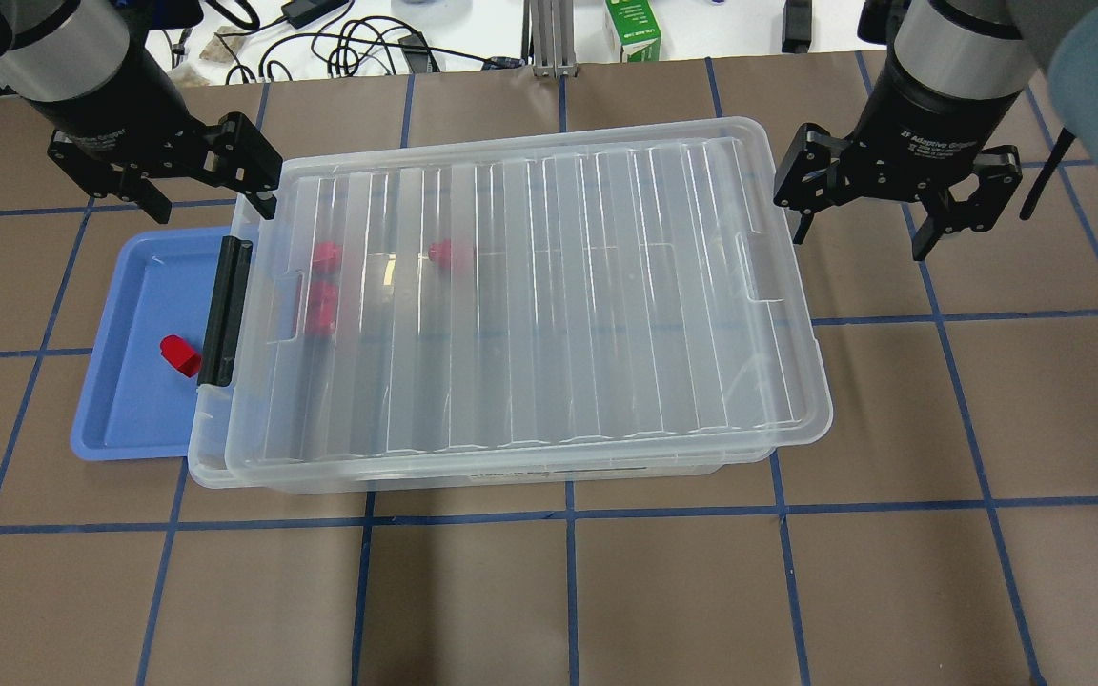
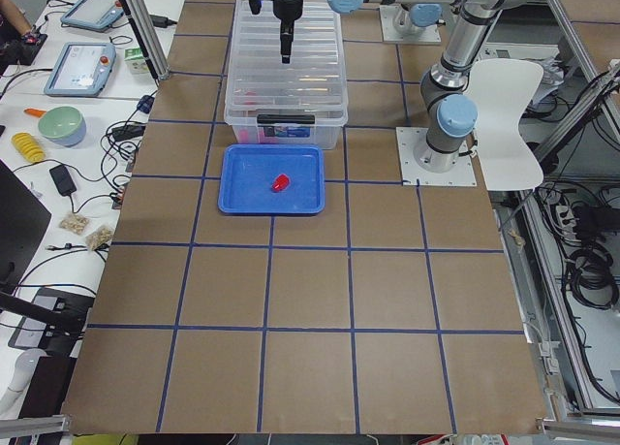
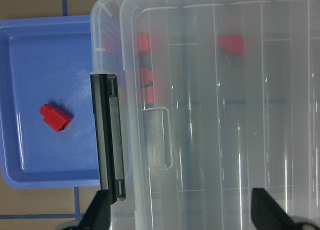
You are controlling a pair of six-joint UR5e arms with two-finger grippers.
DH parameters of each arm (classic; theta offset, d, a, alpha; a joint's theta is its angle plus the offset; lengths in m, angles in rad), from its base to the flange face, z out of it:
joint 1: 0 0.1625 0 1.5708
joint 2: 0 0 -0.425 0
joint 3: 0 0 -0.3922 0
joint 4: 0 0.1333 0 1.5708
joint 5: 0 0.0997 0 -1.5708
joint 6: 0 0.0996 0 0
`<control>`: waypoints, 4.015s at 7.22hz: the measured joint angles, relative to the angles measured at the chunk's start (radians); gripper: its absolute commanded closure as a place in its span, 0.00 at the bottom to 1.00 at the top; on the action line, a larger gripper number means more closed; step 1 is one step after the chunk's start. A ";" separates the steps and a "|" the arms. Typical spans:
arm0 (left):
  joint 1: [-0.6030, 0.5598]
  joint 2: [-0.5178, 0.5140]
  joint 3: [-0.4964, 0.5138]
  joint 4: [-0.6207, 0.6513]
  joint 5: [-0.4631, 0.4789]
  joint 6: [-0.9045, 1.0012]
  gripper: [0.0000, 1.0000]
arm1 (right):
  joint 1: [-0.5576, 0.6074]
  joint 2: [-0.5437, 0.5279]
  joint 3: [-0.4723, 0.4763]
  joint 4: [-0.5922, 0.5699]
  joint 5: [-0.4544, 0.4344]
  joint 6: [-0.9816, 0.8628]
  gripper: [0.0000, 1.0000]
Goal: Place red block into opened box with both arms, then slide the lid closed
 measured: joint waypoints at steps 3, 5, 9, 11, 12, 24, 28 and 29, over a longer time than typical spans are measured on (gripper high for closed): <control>0.000 0.000 -0.001 0.000 -0.001 0.000 0.00 | 0.000 0.000 0.000 -0.004 0.003 -0.001 0.00; 0.000 0.001 0.000 0.001 -0.001 0.001 0.00 | 0.000 0.006 0.001 -0.007 0.010 -0.001 0.00; 0.000 0.003 -0.001 0.001 -0.004 0.000 0.00 | -0.007 0.091 0.001 -0.096 0.022 -0.061 0.00; 0.000 0.003 -0.001 0.002 -0.003 0.000 0.00 | -0.014 0.159 0.003 -0.169 0.021 -0.102 0.00; 0.000 0.003 -0.001 0.001 -0.003 0.000 0.00 | -0.025 0.189 0.007 -0.192 0.020 -0.113 0.00; 0.000 0.001 -0.002 0.002 -0.007 0.000 0.00 | -0.082 0.283 0.071 -0.337 0.010 -0.158 0.00; 0.000 0.001 -0.002 0.002 -0.008 0.000 0.00 | -0.149 0.282 0.070 -0.332 0.005 -0.196 0.00; 0.000 0.001 -0.002 0.003 -0.008 0.000 0.00 | -0.154 0.282 0.070 -0.333 0.003 -0.203 0.00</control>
